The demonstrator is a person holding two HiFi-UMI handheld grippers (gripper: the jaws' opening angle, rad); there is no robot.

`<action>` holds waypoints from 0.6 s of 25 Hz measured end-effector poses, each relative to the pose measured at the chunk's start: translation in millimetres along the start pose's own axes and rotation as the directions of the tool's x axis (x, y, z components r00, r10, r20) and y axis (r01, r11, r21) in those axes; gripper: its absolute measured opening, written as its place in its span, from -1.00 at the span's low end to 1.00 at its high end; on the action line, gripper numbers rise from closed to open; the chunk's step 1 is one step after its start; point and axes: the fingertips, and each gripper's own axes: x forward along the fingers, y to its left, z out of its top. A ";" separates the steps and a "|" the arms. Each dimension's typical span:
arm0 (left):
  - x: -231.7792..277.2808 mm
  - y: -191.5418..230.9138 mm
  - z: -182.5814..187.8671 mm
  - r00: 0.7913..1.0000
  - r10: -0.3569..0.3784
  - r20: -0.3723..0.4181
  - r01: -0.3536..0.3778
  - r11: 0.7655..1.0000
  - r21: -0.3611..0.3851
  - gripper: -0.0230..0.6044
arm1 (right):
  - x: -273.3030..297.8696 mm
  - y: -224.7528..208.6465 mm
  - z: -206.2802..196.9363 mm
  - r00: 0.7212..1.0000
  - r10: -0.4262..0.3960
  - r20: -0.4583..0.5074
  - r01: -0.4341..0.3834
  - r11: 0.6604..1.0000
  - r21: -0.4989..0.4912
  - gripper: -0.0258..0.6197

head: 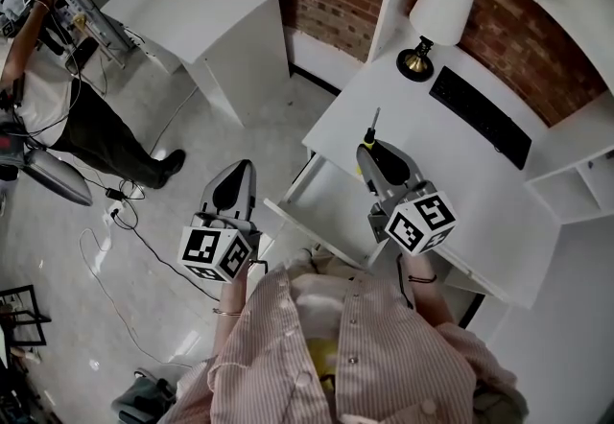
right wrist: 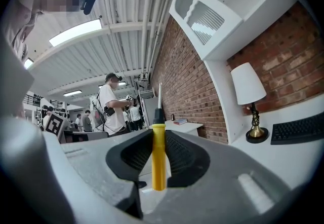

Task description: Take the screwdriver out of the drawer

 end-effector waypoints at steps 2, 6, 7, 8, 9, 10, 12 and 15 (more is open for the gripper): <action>-2.1 0.5 3.4 1.000 0.007 0.005 -0.007 1.000 0.005 -0.93 | -2.4 -1.7 3.4 1.000 -0.005 0.014 0.004 1.000 0.015 -0.67; -2.4 0.6 6.2 1.000 0.024 -0.001 -0.024 0.999 0.030 -0.93 | -6.0 -8.0 6.4 0.999 -0.009 0.034 0.008 0.999 0.037 -0.67; -2.0 0.6 6.6 1.000 0.026 -0.002 -0.026 0.999 0.034 -0.93 | -6.9 -9.8 6.4 0.999 -0.015 0.035 0.014 0.999 0.039 -0.67; -1.8 0.7 6.8 1.000 0.028 -0.002 -0.028 0.999 0.036 -0.93 | -7.7 -11.5 6.3 0.999 -0.022 0.035 0.020 0.999 0.040 -0.67; -1.7 0.8 6.8 1.000 0.029 -0.002 -0.029 0.999 0.037 -0.93 | -8.3 -12.9 6.3 0.999 -0.027 0.036 0.026 0.999 0.040 -0.67; -1.7 0.9 6.6 1.000 0.031 -0.003 -0.031 0.999 0.038 -0.93 | -8.9 -14.1 6.3 0.999 -0.031 0.037 0.030 0.999 0.039 -0.67; -2.2 1.0 5.5 0.999 0.035 -0.004 -0.035 0.999 0.039 -0.93 | -10.4 -16.3 5.6 0.999 -0.036 0.037 0.035 0.999 0.038 -0.67; -2.9 1.1 4.6 0.999 0.041 -0.007 -0.041 0.998 0.042 -0.93 | -12.2 -18.0 5.0 0.999 -0.034 0.034 0.033 0.999 0.032 -0.67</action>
